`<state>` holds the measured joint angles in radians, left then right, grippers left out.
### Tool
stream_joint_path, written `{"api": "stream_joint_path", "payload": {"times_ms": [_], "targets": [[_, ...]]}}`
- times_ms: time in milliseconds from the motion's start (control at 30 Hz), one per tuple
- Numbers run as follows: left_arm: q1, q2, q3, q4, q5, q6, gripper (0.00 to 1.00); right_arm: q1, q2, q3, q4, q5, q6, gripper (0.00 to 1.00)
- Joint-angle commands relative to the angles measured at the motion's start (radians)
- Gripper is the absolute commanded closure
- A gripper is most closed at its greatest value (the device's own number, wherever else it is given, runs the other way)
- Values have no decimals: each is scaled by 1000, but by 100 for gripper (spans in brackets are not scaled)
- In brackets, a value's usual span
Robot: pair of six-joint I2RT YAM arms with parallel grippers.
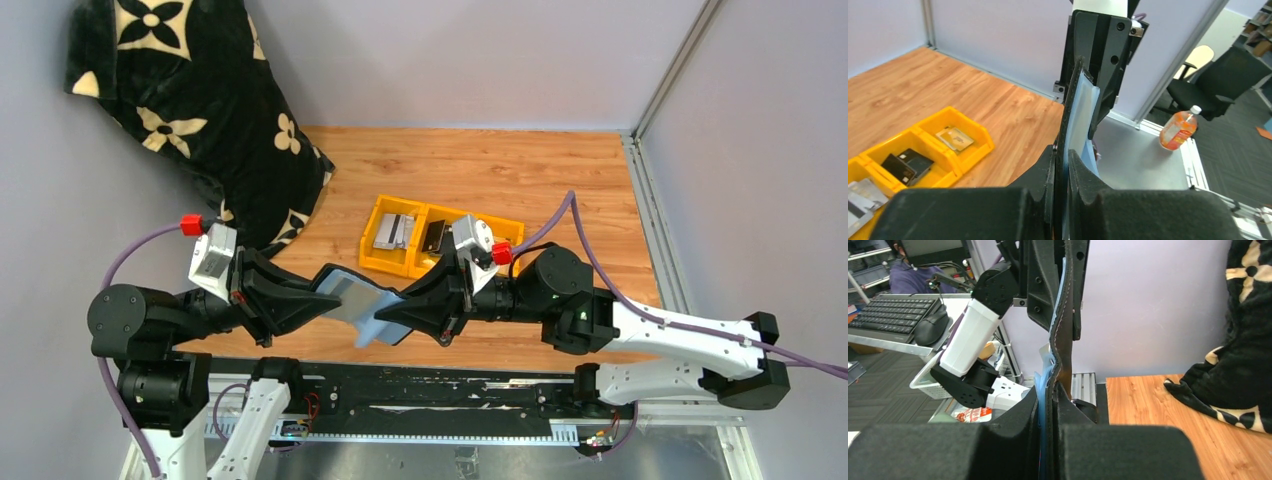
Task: Take the credit cards out of the card holder
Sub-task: Remove the credit card from the card holder.
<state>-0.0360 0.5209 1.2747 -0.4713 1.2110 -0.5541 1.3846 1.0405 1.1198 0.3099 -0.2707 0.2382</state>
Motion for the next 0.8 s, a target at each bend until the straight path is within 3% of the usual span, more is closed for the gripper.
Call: {"api": "stream_joint_path", "payload": {"times_ms": [0, 200, 467, 667, 767], "targets": [[1, 23, -20, 117, 16, -150, 100, 13, -18, -2, 21, -136, -21, 91], [2, 40, -9, 148, 30, -224, 100, 10, -67, -11, -24, -141, -58, 63], [1, 34, -19, 141, -27, -270, 100, -2, -175, -12, -78, -8, -94, 36], [2, 7, 32, -49, -101, -26, 100, -4, -201, 31, -144, 236, -105, 29], [1, -15, 51, -114, -124, 123, 100, -2, -130, 106, -205, 265, -104, 27]]}}
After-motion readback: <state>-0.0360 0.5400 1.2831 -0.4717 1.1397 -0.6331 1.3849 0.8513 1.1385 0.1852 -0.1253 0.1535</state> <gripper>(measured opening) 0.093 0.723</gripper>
